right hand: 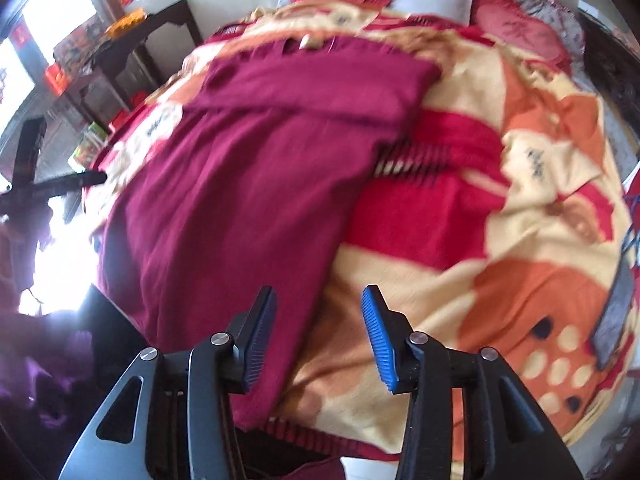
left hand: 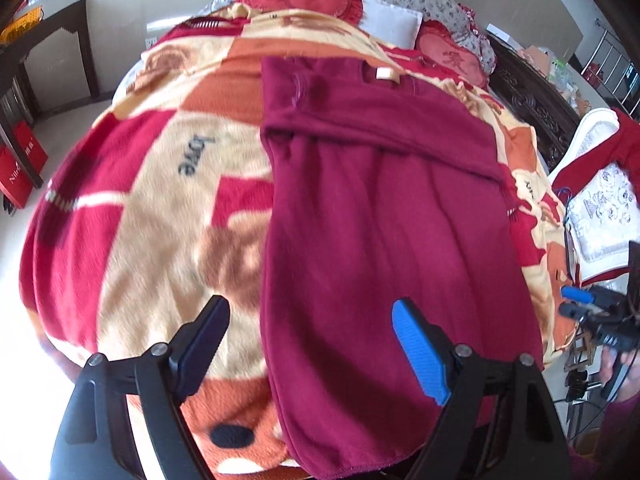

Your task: Fold small clothes

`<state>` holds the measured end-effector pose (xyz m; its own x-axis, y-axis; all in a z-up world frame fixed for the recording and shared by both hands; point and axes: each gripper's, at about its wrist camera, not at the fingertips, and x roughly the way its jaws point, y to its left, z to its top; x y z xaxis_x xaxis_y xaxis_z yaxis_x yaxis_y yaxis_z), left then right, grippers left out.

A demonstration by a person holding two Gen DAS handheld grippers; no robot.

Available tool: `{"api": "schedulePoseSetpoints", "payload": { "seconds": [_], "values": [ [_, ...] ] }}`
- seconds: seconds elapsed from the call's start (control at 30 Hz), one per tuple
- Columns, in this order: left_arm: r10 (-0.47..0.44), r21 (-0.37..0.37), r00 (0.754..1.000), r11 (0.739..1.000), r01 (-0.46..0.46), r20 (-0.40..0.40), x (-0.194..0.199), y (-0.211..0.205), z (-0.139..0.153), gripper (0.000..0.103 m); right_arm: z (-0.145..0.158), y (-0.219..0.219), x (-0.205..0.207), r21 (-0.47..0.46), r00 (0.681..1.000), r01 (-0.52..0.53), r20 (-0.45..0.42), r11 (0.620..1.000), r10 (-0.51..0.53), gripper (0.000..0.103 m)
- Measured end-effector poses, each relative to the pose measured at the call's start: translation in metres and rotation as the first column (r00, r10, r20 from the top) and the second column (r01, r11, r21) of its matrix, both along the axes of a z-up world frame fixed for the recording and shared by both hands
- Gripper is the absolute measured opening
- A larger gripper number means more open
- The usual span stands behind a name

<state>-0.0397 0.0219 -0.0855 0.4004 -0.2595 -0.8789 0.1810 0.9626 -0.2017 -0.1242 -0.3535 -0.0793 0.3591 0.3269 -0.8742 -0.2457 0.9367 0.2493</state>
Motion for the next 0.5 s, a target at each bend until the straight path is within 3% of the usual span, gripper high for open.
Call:
{"api": "schedulePoseSetpoints", "payload": {
  "seconds": [0.1, 0.23, 0.3, 0.33, 0.5],
  "values": [
    [0.006, 0.013, 0.999, 1.0, -0.006, -0.037, -0.005, 0.0, -0.014, 0.087, -0.031, 0.017, -0.012, 0.012, 0.998, -0.017, -0.055, 1.0, 0.018, 0.027],
    [0.018, 0.033, 0.999, 0.999, -0.017, -0.034, -0.011, 0.004, -0.022, 0.087, -0.048, 0.018, -0.018, 0.071, 0.997, 0.009, -0.071, 0.997, -0.004, 0.027],
    [0.03, 0.036, 0.999, 0.999, -0.028, -0.04, -0.011, 0.006, -0.026, 0.087, -0.055, 0.015, -0.015, 0.128, 0.996, 0.062, -0.068, 0.99, -0.054, 0.02],
    [0.034, 0.031, 0.998, 0.999, -0.033, -0.047, -0.012, 0.008, -0.027, 0.087, -0.056, 0.015, -0.014, 0.135, 0.996, 0.07, -0.063, 0.988, -0.062, 0.0],
    [0.045, 0.036, 0.997, 0.998, -0.043, -0.055, -0.022, 0.012, -0.029, 0.087, -0.037, 0.009, -0.026, 0.08, 0.998, 0.042, 0.034, 0.996, -0.045, 0.0]
  ]
}}
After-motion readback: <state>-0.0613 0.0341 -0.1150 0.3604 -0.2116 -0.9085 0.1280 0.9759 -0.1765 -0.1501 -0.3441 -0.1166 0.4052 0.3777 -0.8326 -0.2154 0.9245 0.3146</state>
